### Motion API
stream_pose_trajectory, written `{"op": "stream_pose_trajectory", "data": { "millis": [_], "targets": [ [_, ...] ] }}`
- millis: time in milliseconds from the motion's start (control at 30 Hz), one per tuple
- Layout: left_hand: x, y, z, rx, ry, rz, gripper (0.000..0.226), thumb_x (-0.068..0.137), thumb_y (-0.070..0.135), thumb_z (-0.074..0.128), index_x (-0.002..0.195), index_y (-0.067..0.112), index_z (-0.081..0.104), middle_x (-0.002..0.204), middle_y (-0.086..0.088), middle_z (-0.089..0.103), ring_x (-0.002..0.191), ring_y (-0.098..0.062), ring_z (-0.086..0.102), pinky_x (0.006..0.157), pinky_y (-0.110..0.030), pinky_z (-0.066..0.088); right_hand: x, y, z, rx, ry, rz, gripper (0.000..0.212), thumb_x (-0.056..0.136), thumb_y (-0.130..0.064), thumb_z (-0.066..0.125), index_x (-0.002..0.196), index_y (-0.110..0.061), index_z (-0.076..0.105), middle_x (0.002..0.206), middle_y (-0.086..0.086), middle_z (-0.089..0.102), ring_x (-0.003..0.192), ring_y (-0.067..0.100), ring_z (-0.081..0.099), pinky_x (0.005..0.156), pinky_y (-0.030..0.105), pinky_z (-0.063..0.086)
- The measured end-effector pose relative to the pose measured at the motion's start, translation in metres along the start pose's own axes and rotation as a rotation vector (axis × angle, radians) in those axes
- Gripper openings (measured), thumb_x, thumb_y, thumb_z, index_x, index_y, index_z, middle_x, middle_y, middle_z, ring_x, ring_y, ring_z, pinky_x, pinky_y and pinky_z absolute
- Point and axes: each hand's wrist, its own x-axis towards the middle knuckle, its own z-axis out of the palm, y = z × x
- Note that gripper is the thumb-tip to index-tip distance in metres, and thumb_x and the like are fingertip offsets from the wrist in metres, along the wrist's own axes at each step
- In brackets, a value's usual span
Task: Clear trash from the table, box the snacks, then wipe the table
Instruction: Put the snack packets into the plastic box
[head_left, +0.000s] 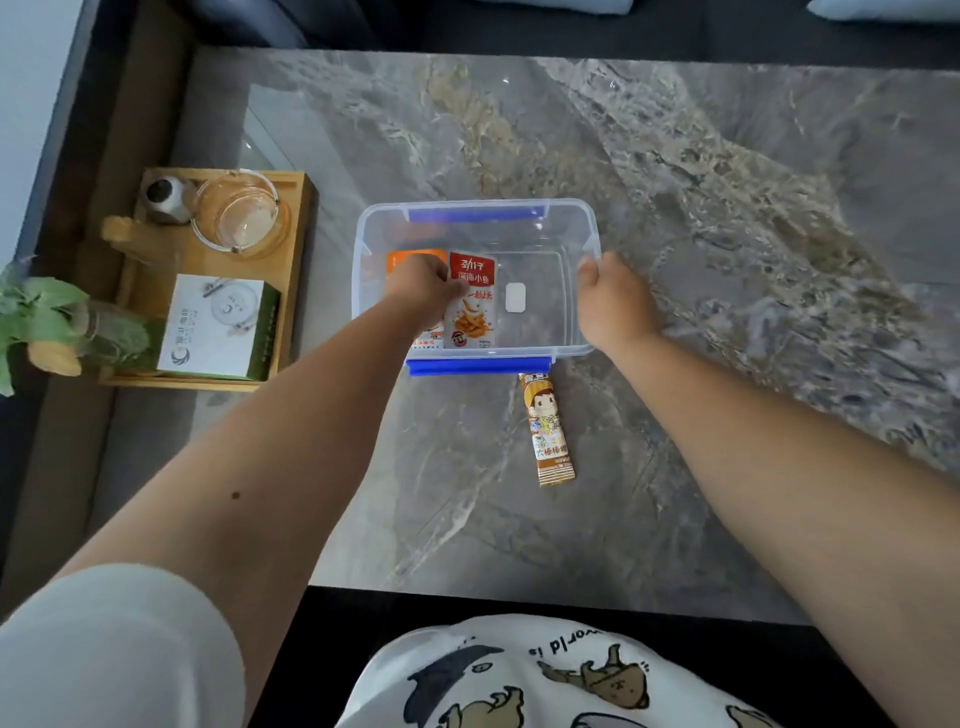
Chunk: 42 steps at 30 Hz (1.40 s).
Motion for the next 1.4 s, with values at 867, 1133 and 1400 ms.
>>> {"op": "stream_pose_trajectory", "data": {
  "millis": [867, 1133, 1400],
  "targets": [
    [-0.112, -0.006, 0.01, 0.435, 0.258, 0.741, 0.028, 0.093, 0.029, 0.053, 0.071, 0.012, 0.05, 0.062, -0.007, 0.058, 0.053, -0.028, 0.053, 0.048, -0.03, 0.038, 0.0, -0.002, -0.001, 0.005, -0.026, 0.029, 0.041, 0.097, -0.04, 0.026, 0.1, -0.007, 0.051, 0.085, 0.01, 0.057, 0.072, 0.028, 0.05, 0.061, 0.034, 0.033],
    [-0.141, -0.053, 0.104, 0.798, -0.101, 0.6, 0.053, 0.097, 0.054, 0.025, 0.145, 0.032, 0.019, 0.13, -0.007, 0.055, 0.102, -0.029, 0.061, 0.066, -0.037, 0.051, 0.002, -0.002, 0.0, -0.005, -0.037, 0.034, 0.041, 0.096, -0.039, 0.027, 0.102, -0.007, 0.051, 0.097, 0.015, 0.062, 0.074, 0.03, 0.05, 0.063, 0.034, 0.033],
    [-0.149, -0.089, 0.104, 0.903, -0.071, 0.68, 0.048, 0.096, 0.048, 0.034, 0.141, 0.035, 0.025, 0.124, -0.009, 0.047, 0.107, -0.032, 0.05, 0.078, -0.042, 0.047, 0.005, -0.001, 0.002, -0.027, -0.019, 0.036, 0.042, 0.097, -0.04, 0.026, 0.103, -0.007, 0.052, 0.088, 0.009, 0.056, 0.071, 0.026, 0.046, 0.062, 0.034, 0.032]
  ]
}}
